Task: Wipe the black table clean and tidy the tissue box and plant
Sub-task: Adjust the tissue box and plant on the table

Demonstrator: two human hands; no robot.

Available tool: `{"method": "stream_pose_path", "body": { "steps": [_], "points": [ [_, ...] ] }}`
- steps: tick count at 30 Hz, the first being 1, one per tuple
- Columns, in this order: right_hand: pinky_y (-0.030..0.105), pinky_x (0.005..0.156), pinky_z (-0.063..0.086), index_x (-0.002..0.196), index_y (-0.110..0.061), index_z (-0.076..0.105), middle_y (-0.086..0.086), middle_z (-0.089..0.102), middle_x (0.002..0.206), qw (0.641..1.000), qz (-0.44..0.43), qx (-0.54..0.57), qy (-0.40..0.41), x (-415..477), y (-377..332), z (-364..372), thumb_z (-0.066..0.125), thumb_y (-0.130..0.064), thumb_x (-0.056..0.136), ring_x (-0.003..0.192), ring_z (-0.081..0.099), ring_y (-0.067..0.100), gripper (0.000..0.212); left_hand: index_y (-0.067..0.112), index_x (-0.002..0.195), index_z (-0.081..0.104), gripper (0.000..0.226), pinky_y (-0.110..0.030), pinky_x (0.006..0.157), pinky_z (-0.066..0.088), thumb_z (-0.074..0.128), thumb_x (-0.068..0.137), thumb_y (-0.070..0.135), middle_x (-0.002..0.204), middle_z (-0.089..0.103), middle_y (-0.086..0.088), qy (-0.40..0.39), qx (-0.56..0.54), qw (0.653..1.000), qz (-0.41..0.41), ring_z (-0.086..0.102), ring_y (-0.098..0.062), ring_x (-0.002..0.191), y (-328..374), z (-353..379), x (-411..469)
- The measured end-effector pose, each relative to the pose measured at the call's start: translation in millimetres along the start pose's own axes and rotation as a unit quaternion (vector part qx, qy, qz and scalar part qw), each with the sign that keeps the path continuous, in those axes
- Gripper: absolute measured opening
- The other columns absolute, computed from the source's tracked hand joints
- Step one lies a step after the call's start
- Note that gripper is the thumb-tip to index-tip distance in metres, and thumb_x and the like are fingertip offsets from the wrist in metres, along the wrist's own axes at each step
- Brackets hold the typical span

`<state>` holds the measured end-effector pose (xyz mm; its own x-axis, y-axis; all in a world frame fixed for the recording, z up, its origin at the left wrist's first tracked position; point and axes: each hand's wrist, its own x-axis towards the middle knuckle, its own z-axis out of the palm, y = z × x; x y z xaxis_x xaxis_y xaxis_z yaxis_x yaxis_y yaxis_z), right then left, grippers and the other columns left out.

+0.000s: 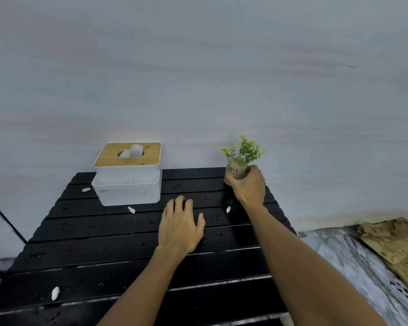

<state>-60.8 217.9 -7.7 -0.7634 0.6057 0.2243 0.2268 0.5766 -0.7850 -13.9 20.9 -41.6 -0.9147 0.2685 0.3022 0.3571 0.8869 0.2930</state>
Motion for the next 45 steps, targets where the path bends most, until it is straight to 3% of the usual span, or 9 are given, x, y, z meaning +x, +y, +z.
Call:
{"method": "stream_pose_path", "body": {
  "steps": [15, 20, 22, 24, 27, 30, 34, 40, 45],
  "points": [
    [0.045, 0.084, 0.053, 0.099, -0.015, 0.052, 0.009, 0.063, 0.105, 1.000, -0.005, 0.016, -0.012, 13, 5, 6, 0.081, -0.045, 0.071, 0.101, 0.061, 0.030, 0.050, 0.014, 0.135, 0.048, 0.052, -0.039, 0.110, 0.034, 0.040, 0.095, 0.046, 0.144, 0.042, -0.007, 0.010, -0.010, 1.000, -0.007, 0.036, -0.026, 0.132, -1, 5, 0],
    [0.049, 0.092, 0.054, 0.121, -0.006, 0.060, 0.011, 0.065, 0.116, 0.999, 0.025, 0.017, -0.030, 12, 10, 6, 0.077, -0.058, 0.061, 0.112, 0.061, 0.032, 0.081, 0.016, 0.138, 0.045, 0.052, -0.035, 0.111, 0.031, 0.037, 0.097, 0.048, 0.145, 0.040, -0.005, -0.006, -0.033, 0.999, -0.011, 0.034, -0.023, 0.133, -2, -4, 3],
    [0.051, 0.097, 0.050, 0.131, -0.006, 0.056, 0.012, 0.062, 0.126, 0.999, 0.043, 0.024, -0.011, -1, 4, 2, 0.075, -0.056, 0.065, 0.121, 0.055, 0.035, 0.085, 0.016, 0.135, 0.048, 0.050, -0.033, 0.109, 0.033, 0.039, 0.097, 0.047, 0.141, 0.045, -0.003, 0.021, -0.073, 0.997, -0.006, 0.037, -0.020, 0.131, -4, -13, 1],
    [0.050, 0.098, 0.046, 0.133, -0.010, 0.050, 0.010, 0.056, 0.130, 0.996, 0.052, 0.056, 0.042, -23, -8, -5, 0.073, -0.037, 0.079, 0.124, 0.047, 0.034, 0.065, 0.018, 0.130, 0.053, 0.043, -0.032, 0.102, 0.038, 0.046, 0.096, 0.044, 0.133, 0.051, 0.001, 0.072, -0.119, 0.990, 0.006, 0.042, -0.016, 0.125, -10, -29, -2],
    [0.038, 0.091, 0.043, 0.133, -0.017, 0.046, 0.003, 0.051, 0.128, 0.987, -0.023, 0.131, 0.088, -62, -30, -8, 0.068, -0.021, 0.085, 0.121, 0.047, 0.026, 0.053, 0.022, 0.123, 0.054, 0.036, -0.032, 0.095, 0.042, 0.059, 0.089, 0.035, 0.123, 0.052, 0.004, 0.165, -0.164, 0.973, 0.007, 0.045, -0.014, 0.115, -33, -63, -7],
    [0.040, 0.100, 0.047, 0.146, -0.028, 0.034, -0.003, 0.043, 0.139, 0.975, -0.155, 0.152, -0.054, -89, -57, 4, 0.070, -0.029, 0.084, 0.127, 0.046, 0.020, 0.072, 0.023, 0.130, 0.047, 0.054, -0.036, 0.104, 0.036, 0.068, 0.081, 0.033, 0.133, 0.045, 0.000, 0.204, -0.159, 0.964, -0.058, 0.037, -0.019, 0.123, -74, -93, -8],
    [0.037, 0.111, 0.039, 0.158, -0.039, 0.008, -0.002, 0.025, 0.159, 0.937, -0.254, 0.046, -0.234, -98, -94, 35, 0.074, -0.050, 0.077, 0.145, 0.030, 0.018, 0.106, 0.031, 0.142, 0.028, 0.089, -0.047, 0.113, 0.027, 0.073, 0.069, 0.053, 0.147, 0.032, -0.002, 0.142, -0.174, 0.964, -0.141, 0.026, -0.025, 0.136, -133, -117, 4],
    [0.053, 0.107, 0.046, 0.158, -0.039, -0.003, 0.012, 0.020, 0.162, 0.927, -0.241, -0.035, -0.284, -93, -121, 85, 0.075, -0.055, 0.066, 0.141, 0.037, 0.036, 0.122, 0.032, 0.147, 0.026, 0.115, -0.037, 0.109, 0.038, 0.089, 0.053, 0.056, 0.146, 0.033, 0.005, 0.006, -0.277, 0.955, -0.107, 0.037, -0.011, 0.130, -171, -120, 24],
    [0.043, 0.101, 0.047, 0.159, -0.031, 0.005, 0.012, 0.024, 0.157, 0.930, -0.240, -0.027, -0.276, -92, -123, 101, 0.080, -0.039, 0.073, 0.132, 0.045, 0.033, 0.114, 0.031, 0.146, 0.028, 0.118, -0.041, 0.109, 0.039, 0.092, 0.048, 0.050, 0.147, 0.035, 0.003, -0.009, -0.270, 0.959, -0.089, 0.039, -0.014, 0.131, -184, -105, 40]
  ]
}}
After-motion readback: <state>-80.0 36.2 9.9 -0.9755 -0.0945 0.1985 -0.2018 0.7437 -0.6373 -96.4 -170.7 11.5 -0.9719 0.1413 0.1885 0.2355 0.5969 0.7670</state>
